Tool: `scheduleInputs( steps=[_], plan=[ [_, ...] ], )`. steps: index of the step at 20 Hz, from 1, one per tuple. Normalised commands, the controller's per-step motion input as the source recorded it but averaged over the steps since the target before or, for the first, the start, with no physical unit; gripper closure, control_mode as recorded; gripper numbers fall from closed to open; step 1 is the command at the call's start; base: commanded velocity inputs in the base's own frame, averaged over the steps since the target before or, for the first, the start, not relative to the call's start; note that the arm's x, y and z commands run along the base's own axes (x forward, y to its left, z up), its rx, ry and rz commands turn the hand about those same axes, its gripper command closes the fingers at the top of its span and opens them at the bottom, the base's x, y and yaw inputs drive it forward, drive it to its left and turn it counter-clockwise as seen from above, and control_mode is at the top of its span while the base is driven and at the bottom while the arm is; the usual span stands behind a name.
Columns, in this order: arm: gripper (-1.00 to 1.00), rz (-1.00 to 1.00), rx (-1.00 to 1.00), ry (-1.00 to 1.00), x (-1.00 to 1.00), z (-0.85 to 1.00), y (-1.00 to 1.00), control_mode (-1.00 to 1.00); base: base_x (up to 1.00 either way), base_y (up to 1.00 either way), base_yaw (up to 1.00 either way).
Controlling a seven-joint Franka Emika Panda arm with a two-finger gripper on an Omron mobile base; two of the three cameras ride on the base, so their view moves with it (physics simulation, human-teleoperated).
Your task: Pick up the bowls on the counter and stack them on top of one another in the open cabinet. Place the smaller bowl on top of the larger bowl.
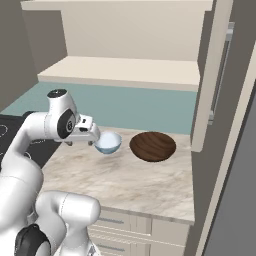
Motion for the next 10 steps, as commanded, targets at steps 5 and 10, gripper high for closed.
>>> scheduleInputs(
  steps=[5,10],
  plan=[
    [-1.0,0.0,-0.03,0.0,0.29,-0.13,0.11,-1.0,0.0,0.0,0.0],
    [-1.0,0.01,-0.01,0.0,0.31,-0.11,0.1,-1.0,0.0,0.0,0.0]
  ],
)
